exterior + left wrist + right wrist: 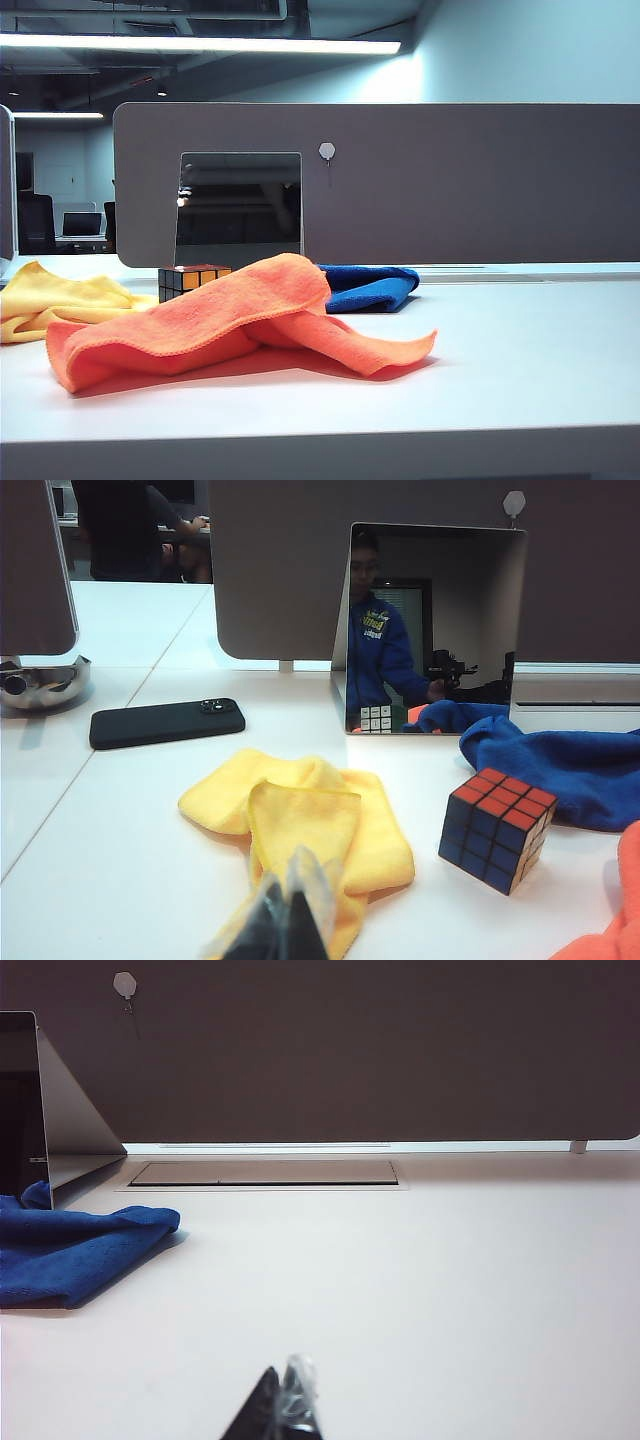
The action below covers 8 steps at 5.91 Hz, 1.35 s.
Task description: Pick up a rag that is the same color as the top surface of the Rubik's Cube and cover the cube with it.
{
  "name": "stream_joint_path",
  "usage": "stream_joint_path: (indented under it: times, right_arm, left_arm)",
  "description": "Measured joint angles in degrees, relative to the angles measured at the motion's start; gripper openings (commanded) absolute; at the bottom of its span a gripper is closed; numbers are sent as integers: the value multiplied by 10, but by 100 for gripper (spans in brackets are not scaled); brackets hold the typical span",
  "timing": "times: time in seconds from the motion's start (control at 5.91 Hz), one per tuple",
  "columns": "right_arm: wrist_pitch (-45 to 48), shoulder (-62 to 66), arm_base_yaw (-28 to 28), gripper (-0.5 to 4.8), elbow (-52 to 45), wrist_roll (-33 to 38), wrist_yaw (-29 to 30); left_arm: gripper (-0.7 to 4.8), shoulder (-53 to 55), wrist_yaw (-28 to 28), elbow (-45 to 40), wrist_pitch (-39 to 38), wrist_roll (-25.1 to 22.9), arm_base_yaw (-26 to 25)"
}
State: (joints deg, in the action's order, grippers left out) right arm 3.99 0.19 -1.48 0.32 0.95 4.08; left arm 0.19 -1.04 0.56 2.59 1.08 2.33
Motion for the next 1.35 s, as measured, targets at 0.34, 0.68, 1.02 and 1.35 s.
stream_joint_path:
  times: [0.34, 0.68, 1.02, 1.35]
  right_arm:
    - [31, 0, 0, -1, 0, 0, 0]
    - [51, 0, 0, -1, 57, 0, 4]
    - [-102, 19, 0, -1, 179, -44, 72]
    - [-199, 140, 0, -1, 308, -70, 104]
  left_arm:
    - [-6, 0, 0, 0, 0, 0, 0]
    - [-5, 0, -84, 0, 43, 11, 0]
    - [-5, 0, -177, 24, 39, 12, 0]
    - [-5, 0, -169, 113, -82, -2, 0]
